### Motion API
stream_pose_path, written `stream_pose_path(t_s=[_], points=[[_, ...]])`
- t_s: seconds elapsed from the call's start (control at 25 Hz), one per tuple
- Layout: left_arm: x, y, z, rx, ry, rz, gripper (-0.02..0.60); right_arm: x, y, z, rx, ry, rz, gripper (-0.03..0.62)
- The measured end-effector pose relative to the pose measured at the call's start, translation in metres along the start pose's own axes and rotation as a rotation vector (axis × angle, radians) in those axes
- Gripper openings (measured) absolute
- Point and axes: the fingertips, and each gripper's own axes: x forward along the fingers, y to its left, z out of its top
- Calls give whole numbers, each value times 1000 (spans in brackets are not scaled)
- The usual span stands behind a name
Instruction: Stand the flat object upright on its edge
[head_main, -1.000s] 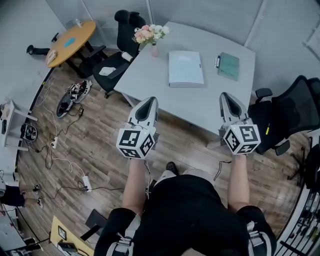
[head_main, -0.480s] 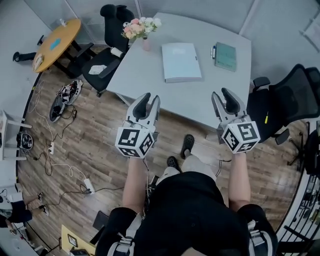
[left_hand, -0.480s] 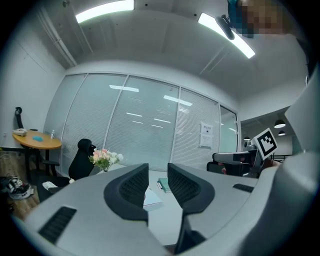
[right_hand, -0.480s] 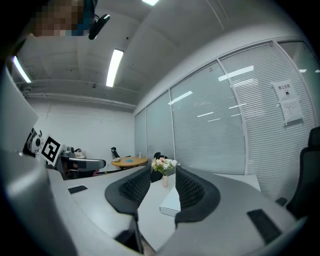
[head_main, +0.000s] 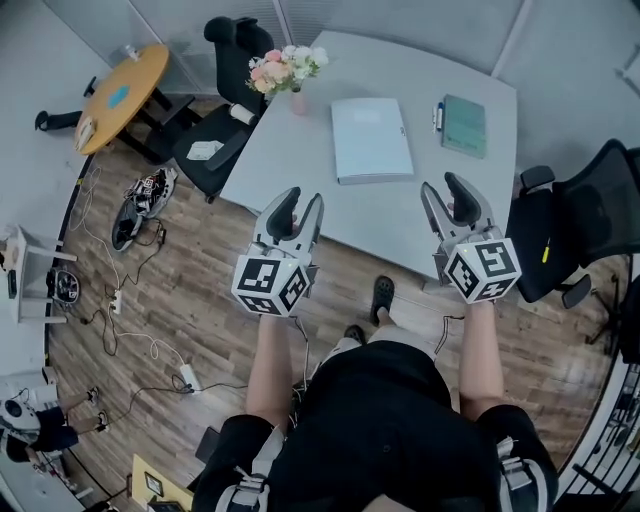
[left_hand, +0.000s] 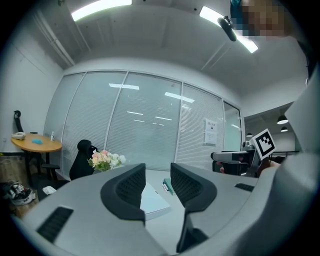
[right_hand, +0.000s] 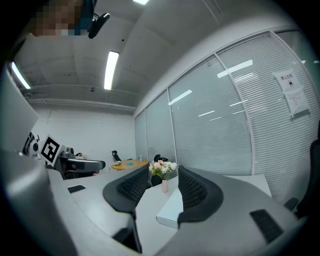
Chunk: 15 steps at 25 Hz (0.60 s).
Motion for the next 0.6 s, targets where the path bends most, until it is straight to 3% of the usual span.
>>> stream_pose_path(t_s=[0.32,0.6], points=[[73,19,25,30,7,38,152,57,-56,22,7,-24,29,202],[139,17,21,27,32,52,152,92,-120,22,33,-18,38,213]])
